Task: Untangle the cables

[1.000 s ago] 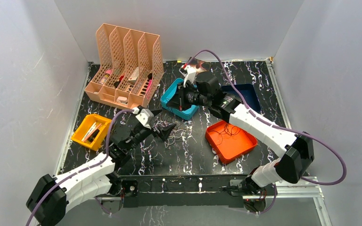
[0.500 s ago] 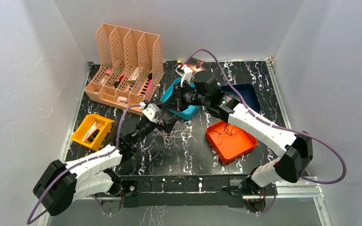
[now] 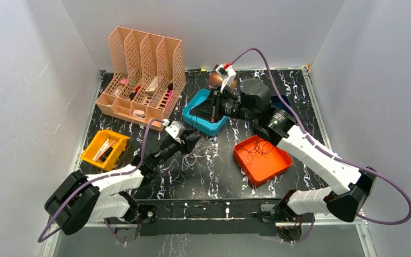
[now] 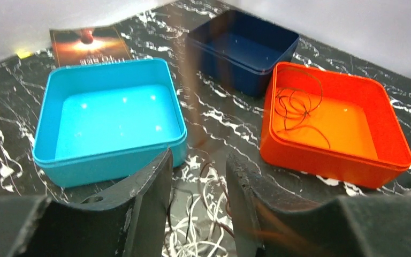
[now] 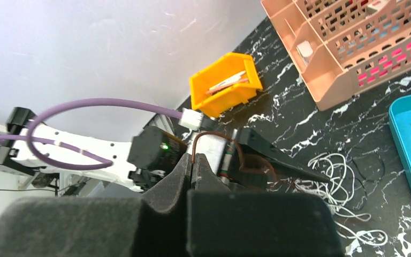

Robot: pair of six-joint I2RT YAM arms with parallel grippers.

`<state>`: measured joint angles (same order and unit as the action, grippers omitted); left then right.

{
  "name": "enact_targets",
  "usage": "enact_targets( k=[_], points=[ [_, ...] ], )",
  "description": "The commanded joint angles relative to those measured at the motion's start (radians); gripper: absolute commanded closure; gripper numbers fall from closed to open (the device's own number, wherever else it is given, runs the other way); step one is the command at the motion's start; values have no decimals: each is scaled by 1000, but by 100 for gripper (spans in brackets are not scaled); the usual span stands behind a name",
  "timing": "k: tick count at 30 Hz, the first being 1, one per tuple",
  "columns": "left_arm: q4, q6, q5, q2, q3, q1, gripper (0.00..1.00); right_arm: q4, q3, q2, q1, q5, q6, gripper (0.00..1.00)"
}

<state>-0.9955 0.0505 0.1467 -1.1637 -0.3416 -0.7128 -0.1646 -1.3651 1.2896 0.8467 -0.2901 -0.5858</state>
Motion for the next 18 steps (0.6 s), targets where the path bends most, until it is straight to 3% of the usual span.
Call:
enact_targets(
  k=[1, 9, 18],
  points=[
    [-92, 37, -6, -24, 32, 3, 62, 76, -23, -42, 6, 12, -28, 100],
    [-124, 69, -37, -85, 79, 3, 66, 97, -67, -85, 6, -1, -36, 100],
    [-160, 83, -86, -143, 118, 3, 66, 48, -140, -144, 6, 90, 35, 100]
  ],
)
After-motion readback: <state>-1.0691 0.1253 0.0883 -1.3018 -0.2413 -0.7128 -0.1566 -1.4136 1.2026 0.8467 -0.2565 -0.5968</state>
